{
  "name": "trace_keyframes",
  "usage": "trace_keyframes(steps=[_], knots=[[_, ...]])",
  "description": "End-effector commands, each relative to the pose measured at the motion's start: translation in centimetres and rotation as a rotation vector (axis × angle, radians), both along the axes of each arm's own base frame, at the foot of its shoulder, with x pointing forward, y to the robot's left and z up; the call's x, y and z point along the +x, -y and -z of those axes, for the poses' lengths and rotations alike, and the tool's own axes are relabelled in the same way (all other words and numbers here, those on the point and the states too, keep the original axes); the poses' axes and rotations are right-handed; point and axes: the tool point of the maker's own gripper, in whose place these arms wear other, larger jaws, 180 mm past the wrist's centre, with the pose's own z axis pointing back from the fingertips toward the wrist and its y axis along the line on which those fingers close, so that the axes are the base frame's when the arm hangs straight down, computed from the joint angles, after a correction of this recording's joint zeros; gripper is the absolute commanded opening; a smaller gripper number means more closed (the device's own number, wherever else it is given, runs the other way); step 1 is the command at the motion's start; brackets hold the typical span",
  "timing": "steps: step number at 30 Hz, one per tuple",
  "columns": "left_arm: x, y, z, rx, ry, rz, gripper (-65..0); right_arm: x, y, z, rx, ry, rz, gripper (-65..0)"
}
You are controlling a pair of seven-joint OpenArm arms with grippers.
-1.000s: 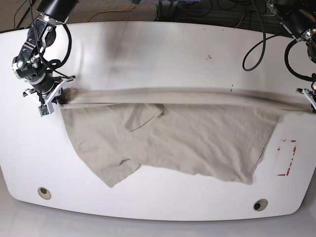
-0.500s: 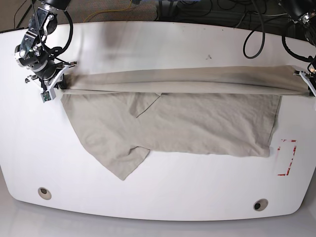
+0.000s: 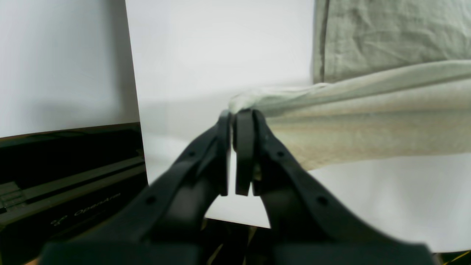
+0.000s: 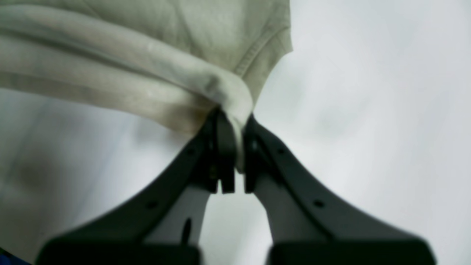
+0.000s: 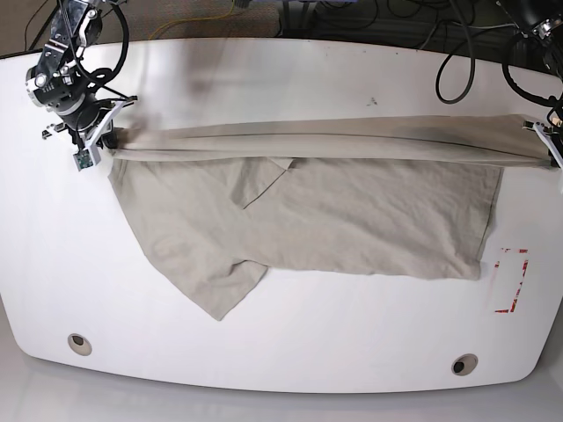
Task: Layout the t-shirt on the table in an organized manner, then fold the t-shirt properly
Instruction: 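Lay the shirt flat, holding its edge stretched between both grippers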
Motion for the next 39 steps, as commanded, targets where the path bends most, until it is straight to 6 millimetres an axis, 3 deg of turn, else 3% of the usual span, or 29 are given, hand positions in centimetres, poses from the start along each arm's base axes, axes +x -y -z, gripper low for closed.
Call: trace_keyframes(steps=[1,8,19,22,28,30,39], knots=[[0.7,-0.6,-1.5,0.036,0.034,0.007,-64.6,0.1,0.3,-1.4,-0.020,0.044,0.005,-65.0],[1.1,0.3,-1.1,0.031,0.021,0.038,-64.6,-2.0,0.6,-0.9,-0.007,0.027,0.065,-65.0],[0.9,0.2,-1.0,0.035,0.013,0.036,-64.4,-4.3,1.2,0.2,-0.012,-0.033,0.083,-63.6],[0.5,0.0,-0.8,0.040,-0.001,0.032,-64.2,-4.8,1.2,0.4,-0.013,-0.045,0.083,-58.0],[-0.7,-0.3,-0.2,0.058,-0.045,0.042,-63.9,-5.6,1.3,0.7,-0.015,-0.065,0.087,-33.5],[-1.1,-0.3,0.1,0.058,-0.058,0.041,-63.9,-5.8,1.3,0.8,-0.016,-0.071,0.087,-27.9],[-3.0,-0.4,1.2,0.058,-0.115,0.039,-63.6,-6.1,1.3,0.9,-0.020,-0.079,0.083,-27.7]])
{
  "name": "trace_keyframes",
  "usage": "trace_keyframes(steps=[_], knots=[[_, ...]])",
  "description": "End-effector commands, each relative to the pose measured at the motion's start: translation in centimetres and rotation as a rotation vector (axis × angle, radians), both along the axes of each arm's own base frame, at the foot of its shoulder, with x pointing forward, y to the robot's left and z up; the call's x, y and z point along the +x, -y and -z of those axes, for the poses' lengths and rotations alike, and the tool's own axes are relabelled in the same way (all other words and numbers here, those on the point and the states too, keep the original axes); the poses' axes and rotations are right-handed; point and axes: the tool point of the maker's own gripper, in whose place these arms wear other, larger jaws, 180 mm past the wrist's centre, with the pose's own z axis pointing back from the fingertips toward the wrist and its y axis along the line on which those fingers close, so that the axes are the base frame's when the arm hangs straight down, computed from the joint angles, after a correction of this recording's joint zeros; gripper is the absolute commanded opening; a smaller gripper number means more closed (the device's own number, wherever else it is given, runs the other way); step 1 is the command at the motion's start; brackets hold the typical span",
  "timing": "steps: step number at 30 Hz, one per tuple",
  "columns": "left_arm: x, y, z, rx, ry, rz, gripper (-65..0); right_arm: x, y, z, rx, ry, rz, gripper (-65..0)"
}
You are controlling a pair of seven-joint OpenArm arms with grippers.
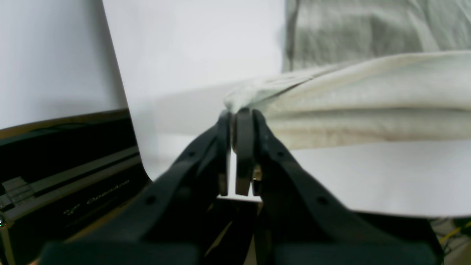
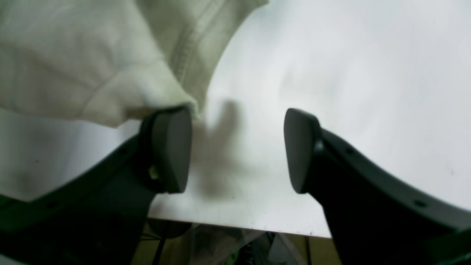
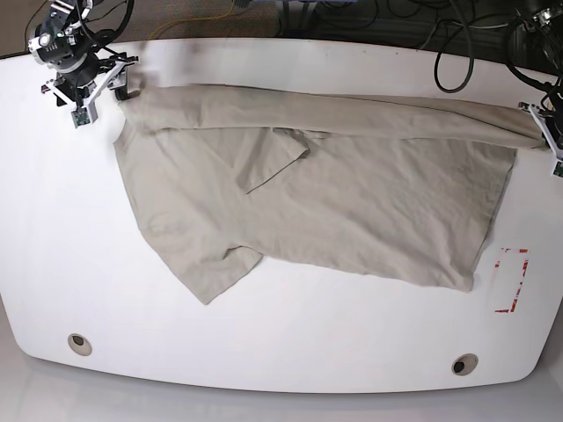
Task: Layout the t-shirt on the table in an organized manner, then fold the t-shirt properly
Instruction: 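Lay the shirt flat, holding its edge stretched between both grippers, then lower both grippers onto the held edge, pressing it to the table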
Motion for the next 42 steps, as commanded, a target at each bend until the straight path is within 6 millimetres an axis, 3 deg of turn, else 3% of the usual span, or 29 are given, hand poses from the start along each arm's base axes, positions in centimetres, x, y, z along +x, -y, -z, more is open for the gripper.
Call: trace_keyframes(steps=[1,4,12,15,21,25,28,34,38,42], knots=[[-0.1,-0.7,-1.0,0.036,0.012,0.005,-62.8,0.7,0.4,-1.0,-0.018,0.037,-0.007,-27.7],[-0.4,-0.7,-0.8,0.036,0.000,0.005,-54.2,0.6,0.4,-1.0,-0.019,0.036,-0.008,-27.7],[-1.7,-2.4,-1.4,0.061,-0.017,-0.057,-17.1,0.1,1.2,-1.2,-0.036,0.026,0.001,-27.7],[-1.7,-2.7,-1.7,0.066,-0.014,-0.075,-11.5,-0.3,2.3,-1.5,-0.059,0.023,0.018,-27.7],[-0.6,-3.0,-3.0,0.077,0.012,-0.097,-11.4,-0.7,4.0,-2.4,-0.095,0.035,0.058,-27.7],[0.6,-2.9,-5.4,0.114,0.074,-0.099,-11.4,-0.6,6.2,-4.4,-0.156,0.069,0.089,-27.7],[1.4,-2.7,-6.5,0.124,0.108,-0.101,-11.4,0.3,6.6,-5.3,-0.165,0.108,0.100,-27.7],[4.4,-1.5,-8.0,0.078,0.214,-0.111,-11.4,3.6,6.0,-6.9,-0.134,0.213,0.098,-27.7],[6.5,0.7,-7.7,0.040,0.239,-0.065,-11.5,6.1,4.8,-7.7,-0.111,0.269,0.066,-28.1],[8.0,2.6,-6.9,0.064,0.211,-0.010,-11.5,8.4,2.7,-7.9,-0.076,0.304,0.014,-33.6]])
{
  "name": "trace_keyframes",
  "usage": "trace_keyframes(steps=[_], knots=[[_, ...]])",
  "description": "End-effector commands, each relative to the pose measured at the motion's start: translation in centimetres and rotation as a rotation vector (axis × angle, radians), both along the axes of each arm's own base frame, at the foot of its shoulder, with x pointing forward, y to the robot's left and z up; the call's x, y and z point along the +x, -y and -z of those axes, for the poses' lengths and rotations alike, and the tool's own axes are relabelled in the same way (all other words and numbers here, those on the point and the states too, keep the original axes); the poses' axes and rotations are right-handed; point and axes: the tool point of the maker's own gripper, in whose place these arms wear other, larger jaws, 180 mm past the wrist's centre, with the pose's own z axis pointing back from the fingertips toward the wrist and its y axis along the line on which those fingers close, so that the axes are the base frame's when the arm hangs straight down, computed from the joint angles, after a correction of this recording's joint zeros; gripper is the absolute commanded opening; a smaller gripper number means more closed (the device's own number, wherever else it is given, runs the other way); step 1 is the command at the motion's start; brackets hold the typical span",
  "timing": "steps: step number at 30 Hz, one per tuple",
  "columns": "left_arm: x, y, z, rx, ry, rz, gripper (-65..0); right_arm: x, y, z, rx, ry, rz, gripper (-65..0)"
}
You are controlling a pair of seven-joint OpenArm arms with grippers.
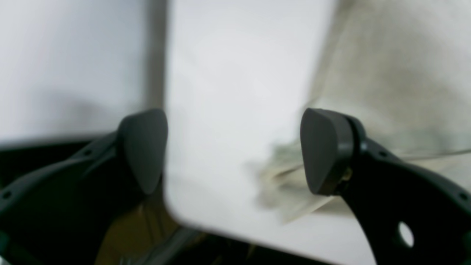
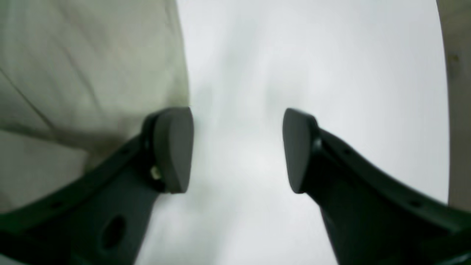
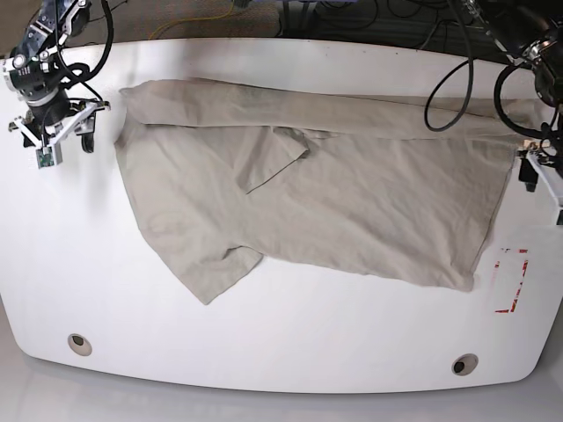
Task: Layout the t-shirt on the table in an organized manner, then fold the t-shirt properly
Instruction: 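Lower both grippers onto the held edge, pressing it to the table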
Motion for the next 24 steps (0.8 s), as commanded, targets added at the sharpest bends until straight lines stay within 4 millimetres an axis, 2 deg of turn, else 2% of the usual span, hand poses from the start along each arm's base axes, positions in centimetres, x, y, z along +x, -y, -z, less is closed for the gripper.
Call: trace_keyframes(steps=[1,6,9,11,14,16,18,24], knots=[[1.1,0.6,-0.6,0.033,0.022,0.022,-11.5,1.6,-0.9,-1.1,-0.005,0.046,-0.042,-35.2],[2.7,4.1,1.3,0.018,0.021,0.112,-13.1,3.2,-4.0,0.8,0.057,0.014,-0.127,-49.6],[3.0,5.0,2.3,0.014,0.014,0.128,-22.6,3.6,-4.7,2.0,0.089,-0.013,-0.141,-57.5],[2.9,5.4,3.4,-0.004,0.003,0.125,-32.8,3.8,-5.2,3.1,0.118,-0.036,-0.150,-61.7],[2.7,5.5,5.1,-0.022,-0.033,0.111,-49.7,3.8,-5.9,5.0,0.153,-0.084,-0.159,-62.3],[2.4,5.3,6.2,-0.029,-0.063,0.101,-58.9,3.8,-6.0,6.0,0.179,-0.107,-0.153,-62.3],[2.2,5.2,6.8,-0.033,-0.083,0.094,-65.0,3.4,-5.9,7.0,0.197,-0.133,-0.143,-62.3],[1.7,5.1,7.9,-0.047,-0.112,0.090,-64.4,3.3,-5.6,8.8,0.236,-0.176,-0.118,-62.3]])
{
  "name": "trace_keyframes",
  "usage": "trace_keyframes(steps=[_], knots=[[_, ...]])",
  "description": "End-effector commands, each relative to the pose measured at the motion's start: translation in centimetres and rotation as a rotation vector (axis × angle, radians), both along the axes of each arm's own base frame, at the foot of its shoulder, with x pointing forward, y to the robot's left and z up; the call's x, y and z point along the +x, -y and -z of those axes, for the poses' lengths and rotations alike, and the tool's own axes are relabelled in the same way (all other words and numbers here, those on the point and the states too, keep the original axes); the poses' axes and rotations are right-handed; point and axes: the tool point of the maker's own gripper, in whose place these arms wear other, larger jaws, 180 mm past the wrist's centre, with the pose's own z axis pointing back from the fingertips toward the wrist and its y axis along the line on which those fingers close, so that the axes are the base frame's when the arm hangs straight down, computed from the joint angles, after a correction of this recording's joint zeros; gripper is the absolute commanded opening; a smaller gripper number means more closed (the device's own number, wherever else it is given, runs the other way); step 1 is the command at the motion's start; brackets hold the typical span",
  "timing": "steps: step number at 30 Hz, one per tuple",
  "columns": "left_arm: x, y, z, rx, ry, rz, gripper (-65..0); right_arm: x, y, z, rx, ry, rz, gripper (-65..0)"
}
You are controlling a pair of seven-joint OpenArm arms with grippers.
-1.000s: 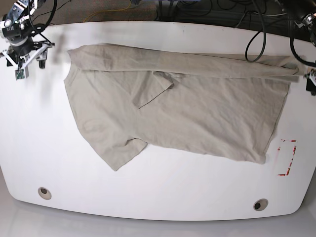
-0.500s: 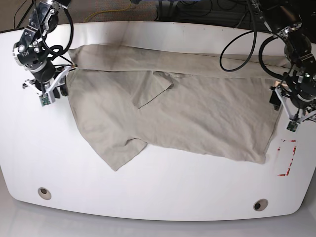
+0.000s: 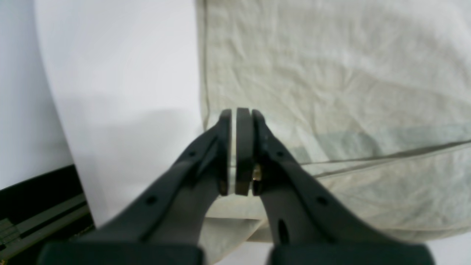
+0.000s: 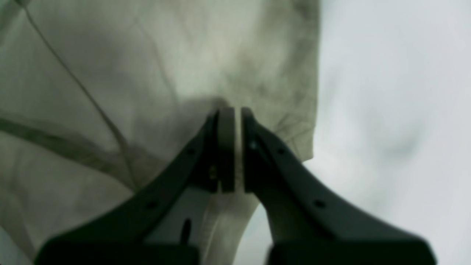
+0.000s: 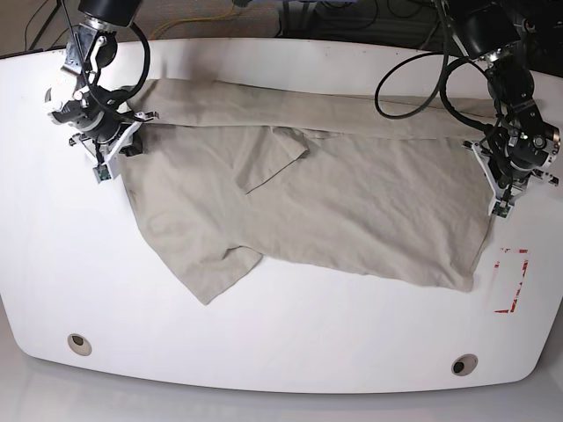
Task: Layout the t-shirt on the table in an organized manner, then fold the t-shirt properly
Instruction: 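Lower both grippers onto the held edge, pressing it to the table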
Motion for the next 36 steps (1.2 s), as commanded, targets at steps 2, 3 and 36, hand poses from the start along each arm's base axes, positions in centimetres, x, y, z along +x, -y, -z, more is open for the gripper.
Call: trace_keyframes(steps=[2,3,36], knots=[[0.5,-0.4,-1.0,0.016,0.033,0.003,-65.0,0.7,1.0,-0.3,-0.005,0.017,0.010,-62.3],[0.2,-0.5,-0.8,0.018,0.025,0.003,-65.0,0.8,1.0,-0.1,0.001,0.011,0.013,-62.3],[0.1,-0.1,-0.6,0.014,0.023,0.009,-65.0,10.8,5.4,-2.4,-0.053,0.087,-0.027,-59.5]])
